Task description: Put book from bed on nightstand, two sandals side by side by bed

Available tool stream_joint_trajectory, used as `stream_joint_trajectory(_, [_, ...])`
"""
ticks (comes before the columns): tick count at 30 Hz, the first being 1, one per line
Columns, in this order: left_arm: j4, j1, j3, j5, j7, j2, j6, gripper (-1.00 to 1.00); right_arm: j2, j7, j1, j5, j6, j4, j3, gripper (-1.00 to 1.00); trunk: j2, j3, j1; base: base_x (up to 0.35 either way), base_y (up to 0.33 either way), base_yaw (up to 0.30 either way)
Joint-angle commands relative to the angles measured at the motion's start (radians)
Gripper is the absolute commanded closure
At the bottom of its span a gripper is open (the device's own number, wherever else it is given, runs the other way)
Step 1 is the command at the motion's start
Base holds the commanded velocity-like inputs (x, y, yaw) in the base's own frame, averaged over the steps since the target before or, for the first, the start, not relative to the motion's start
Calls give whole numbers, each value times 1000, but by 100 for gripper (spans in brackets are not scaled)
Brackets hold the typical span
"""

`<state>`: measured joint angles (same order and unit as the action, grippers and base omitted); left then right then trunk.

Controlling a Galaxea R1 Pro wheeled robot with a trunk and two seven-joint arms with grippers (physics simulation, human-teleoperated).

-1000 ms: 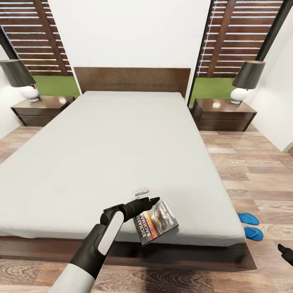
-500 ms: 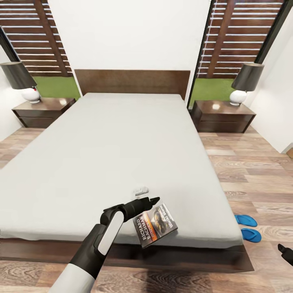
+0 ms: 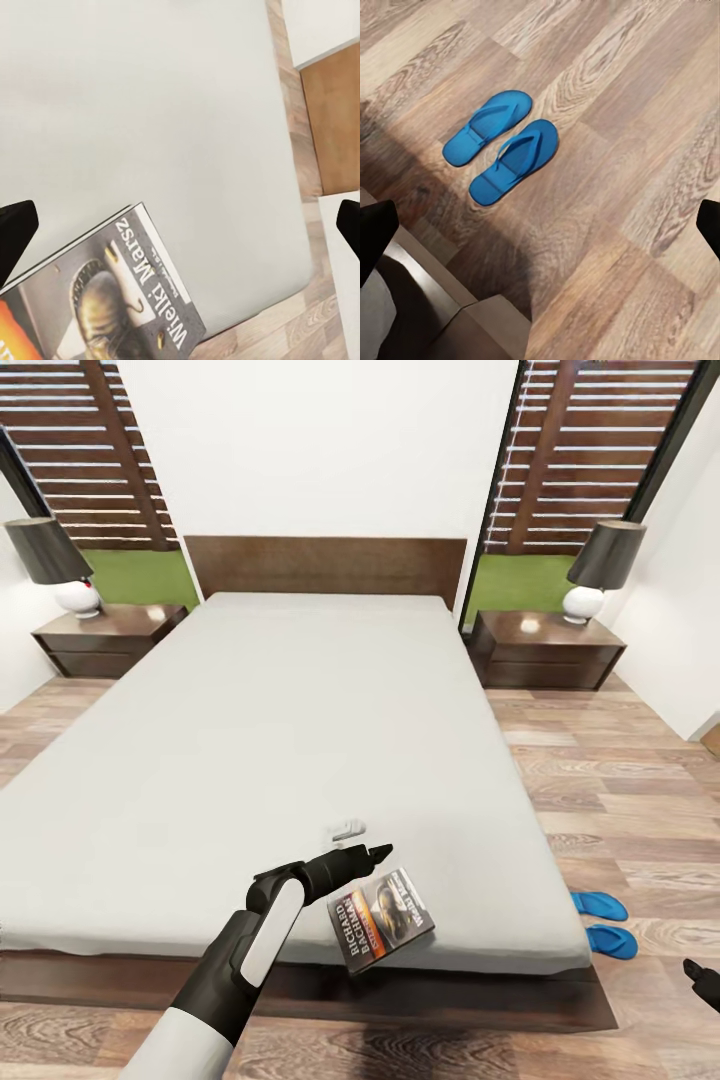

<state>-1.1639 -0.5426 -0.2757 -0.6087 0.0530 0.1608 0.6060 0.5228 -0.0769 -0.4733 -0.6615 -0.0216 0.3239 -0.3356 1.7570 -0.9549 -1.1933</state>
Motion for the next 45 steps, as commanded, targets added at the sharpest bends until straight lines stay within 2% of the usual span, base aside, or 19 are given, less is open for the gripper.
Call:
stream_joint_trajectory(1, [0,0,1,0,2,0,5,-100,0,-7,-1,-10,-2,-1,-3,-100,-7,3,4,0,0,0])
stream_joint_trajectory(7, [0,0,1,0,2,0,5,-100,0,-7,-1,-10,-3,1,-3,-100,-49,21,27,0,0,0])
stream_joint_trajectory(14, [0,0,1,0,2,0,5,-100,0,-7,-1,-10,-48,1,-3,-100,-98,43,54,0,0,0])
stream_joint_trajectory(32, [-2,0,1,-1,14,0,6,-100,0,-10,-1,-10,-56,1,-2,-100,-224,100,123,0,0,0])
stream_joint_trajectory(37, [-3,0,5,-5,94,-3,6,-100,0,-13,-1,-10,-53,3,-2,-100,-259,115,142,0,0,0])
stream_joint_trajectory(39, [-3,0,9,-16,166,-8,6,-100,1,-32,-1,-11,-53,4,-2,-100,-273,122,150,0,0,0])
stream_joint_trajectory(41, [-2,0,11,-31,256,-24,7,-100,6,-118,-1,-12,-49,1,-3,-100,-287,128,157,0,0,0])
stream_joint_trajectory(45, [-4,1,11,-40,309,-35,8,-100,9,-247,0,-13,-42,-7,-3,-100,-294,131,161,0,0,0])
